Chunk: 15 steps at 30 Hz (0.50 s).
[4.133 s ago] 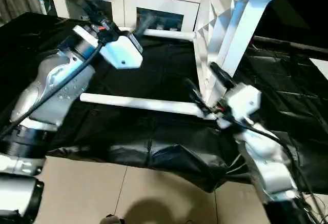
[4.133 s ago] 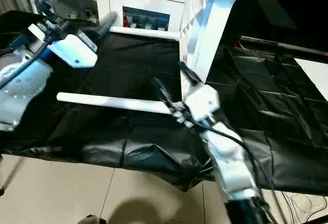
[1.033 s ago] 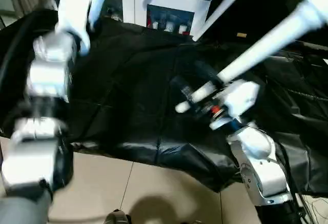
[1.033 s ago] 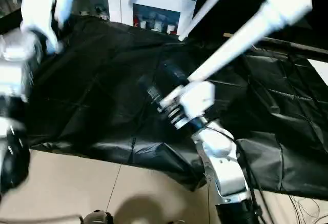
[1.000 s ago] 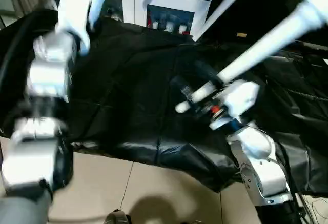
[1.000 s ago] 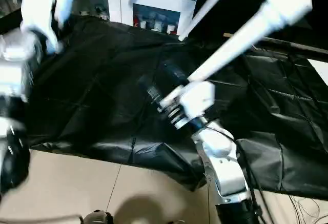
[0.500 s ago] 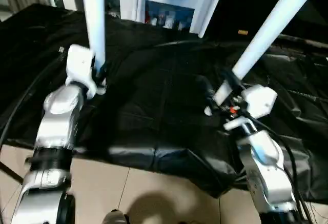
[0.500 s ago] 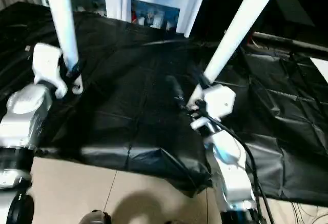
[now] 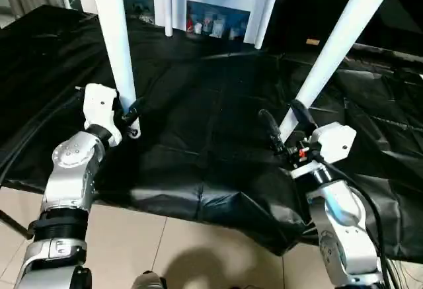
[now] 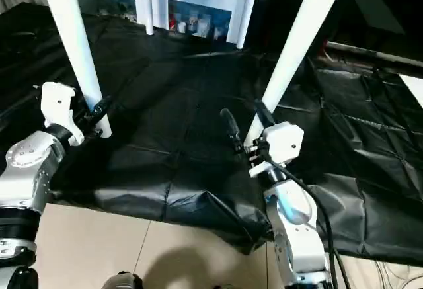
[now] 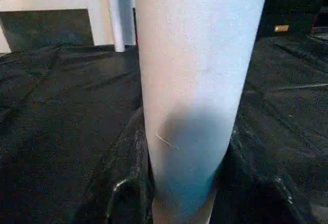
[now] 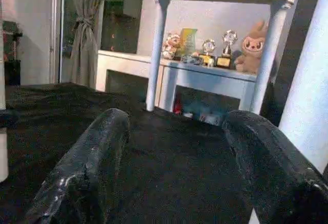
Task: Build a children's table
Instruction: Flip table
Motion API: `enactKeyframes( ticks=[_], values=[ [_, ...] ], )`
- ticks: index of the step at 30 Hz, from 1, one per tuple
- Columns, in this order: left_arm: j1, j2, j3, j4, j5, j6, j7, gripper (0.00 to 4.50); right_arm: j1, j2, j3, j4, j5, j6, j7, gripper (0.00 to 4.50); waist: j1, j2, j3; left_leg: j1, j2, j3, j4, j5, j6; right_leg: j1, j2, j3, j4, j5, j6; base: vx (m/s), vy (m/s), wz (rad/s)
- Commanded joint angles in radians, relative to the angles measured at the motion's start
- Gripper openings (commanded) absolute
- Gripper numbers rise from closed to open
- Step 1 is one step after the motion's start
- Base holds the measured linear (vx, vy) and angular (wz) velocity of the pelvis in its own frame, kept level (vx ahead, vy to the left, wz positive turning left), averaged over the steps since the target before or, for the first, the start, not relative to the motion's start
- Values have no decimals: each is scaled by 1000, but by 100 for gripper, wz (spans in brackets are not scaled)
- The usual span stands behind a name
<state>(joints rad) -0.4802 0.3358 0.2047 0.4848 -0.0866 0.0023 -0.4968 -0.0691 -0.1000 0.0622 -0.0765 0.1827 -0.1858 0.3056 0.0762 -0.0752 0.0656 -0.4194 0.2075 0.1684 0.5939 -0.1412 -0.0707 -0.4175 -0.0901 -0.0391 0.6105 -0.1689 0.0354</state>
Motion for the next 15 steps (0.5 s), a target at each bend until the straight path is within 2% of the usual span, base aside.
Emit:
enactKeyframes(
  ticks=[1, 3, 4, 5, 7, 8, 10, 11, 14, 15],
  values=[
    [8, 2, 0, 2, -22, -35, -42, 223, 10, -5, -2, -28, 8, 12, 9, 330, -12, 17, -65, 42, 15, -4, -89, -453, -43, 21, -31, 26, -82, -360, -102, 0, 0, 0],
    [11, 2, 0, 2, -25, -38, -47, 232, 11, -6, -2, -28, 9, 12, 10, 330, -17, 17, -65, 43, 16, -3, -89, -460, -44, 19, -31, 26, -82, -356, -109, 0, 0, 0],
    [17, 3, 4, -2, -33, -42, -50, 250, 13, -5, -2, -29, 11, 13, 11, 330, -20, 17, -67, 42, 15, -4, -88, -462, -44, 20, -31, 26, -81, -354, -113, 0, 0, 0],
    [38, 2, 13, -23, -46, -48, -53, 250, 19, -5, -2, -33, 14, 15, 11, 330, -21, 21, -70, 42, 16, -4, -88, -460, -44, 22, -31, 26, -80, -350, -116, 0, 0, 0],
    [70, 1, 30, -53, -66, -69, -52, 267, 27, -3, -1, -41, 19, 19, 11, 330, -26, 18, -70, 38, 18, -4, -90, -447, -42, 25, -31, 26, -78, -319, -124, 0, 0, 0],
    [84, -1, 39, -66, -74, -78, -49, 267, 32, -1, -1, -45, 23, 21, 10, 330, -26, 25, -72, 40, 17, -3, -89, -448, -42, 24, -29, 27, -77, -312, -127, 0, 0, 0],
    [126, -21, 89, -130, -146, -90, -57, 270, 45, 1, 1, -57, 30, 27, 12, 330, -31, 25, -73, 39, 17, -3, -88, -451, -42, 24, -28, 26, -76, -291, -137, 0, 0, 0],
    [157, -26, 105, -175, -173, -92, -65, 270, 51, 0, 3, -62, 32, 30, 13, 330, -32, 28, -72, 40, 18, -3, -89, -459, -41, 24, -28, 27, -75, -287, -146, 0, 0, 0],
    [259, -27, 105, -307, -205, -70, -85, 270, 64, -3, 3, -72, 31, 45, 10, 330, -36, 27, -74, 41, 22, -4, -88, -467, -41, 27, -28, 26, -72, -278, -149, 0, 0, 0],
    [281, -27, 100, -342, -205, -59, -83, 270, 65, -4, 2, -74, 30, 49, 8, 330, -41, 26, -68, 37, 20, -2, -91, -475, -37, 25, -24, 26, -76, -294, -142, 0, 0, 0]
  ],
)
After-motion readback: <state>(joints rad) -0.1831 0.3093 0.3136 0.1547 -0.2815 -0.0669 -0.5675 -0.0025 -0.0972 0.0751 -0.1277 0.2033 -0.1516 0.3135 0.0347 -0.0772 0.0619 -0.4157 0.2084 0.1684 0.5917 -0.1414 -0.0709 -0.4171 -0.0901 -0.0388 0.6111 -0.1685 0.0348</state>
